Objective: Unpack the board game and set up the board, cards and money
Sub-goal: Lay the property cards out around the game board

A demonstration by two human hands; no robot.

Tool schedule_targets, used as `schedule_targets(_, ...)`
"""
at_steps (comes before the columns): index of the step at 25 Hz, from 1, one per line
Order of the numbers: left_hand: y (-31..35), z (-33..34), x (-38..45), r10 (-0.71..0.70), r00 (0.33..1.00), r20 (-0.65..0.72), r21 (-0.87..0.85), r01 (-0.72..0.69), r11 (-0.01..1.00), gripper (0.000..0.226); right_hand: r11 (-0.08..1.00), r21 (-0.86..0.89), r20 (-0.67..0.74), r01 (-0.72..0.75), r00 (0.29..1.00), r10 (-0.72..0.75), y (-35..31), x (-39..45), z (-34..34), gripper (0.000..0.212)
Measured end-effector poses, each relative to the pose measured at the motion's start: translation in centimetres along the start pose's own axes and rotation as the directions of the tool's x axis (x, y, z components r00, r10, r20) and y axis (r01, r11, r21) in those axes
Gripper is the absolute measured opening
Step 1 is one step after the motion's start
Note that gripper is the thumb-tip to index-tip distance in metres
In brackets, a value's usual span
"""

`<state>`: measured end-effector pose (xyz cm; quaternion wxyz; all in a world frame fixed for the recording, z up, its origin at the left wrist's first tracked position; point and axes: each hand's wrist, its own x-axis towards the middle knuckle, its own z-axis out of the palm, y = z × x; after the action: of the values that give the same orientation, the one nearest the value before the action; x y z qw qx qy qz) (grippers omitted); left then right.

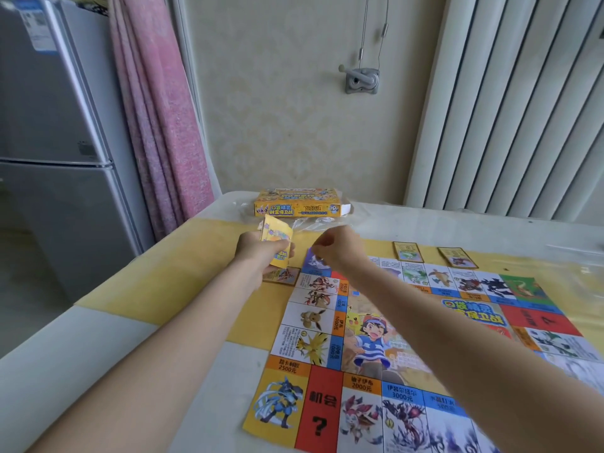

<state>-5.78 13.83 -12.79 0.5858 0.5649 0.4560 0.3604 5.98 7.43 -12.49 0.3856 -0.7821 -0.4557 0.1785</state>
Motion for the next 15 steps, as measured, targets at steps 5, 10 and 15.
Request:
schedule_targets(5,1.0,0.9,-2.6,0.009,0.986,0.165,0.049,-0.017,0.999,0.023,0.946,0.294,0.127,-0.136,0.987,0.102,0.4,-2.2,-5.4,0.026)
schedule_targets(10,4.9,1.0,-4.3,0.164,0.956,0.244,-0.032,-0.161,0.986,0.017,0.930,0.363,0.141,-0.057,0.990,0.006,0.1,-4.5,-7.0,0.032)
schedule_targets(15,5.2,1.8,-5.8,0.147,0.951,0.273,0.055,-0.168,0.984,0.012,0.875,0.485,0.148,0.011,0.984,-0.094,-1.1,-5.6,-7.7,0.024)
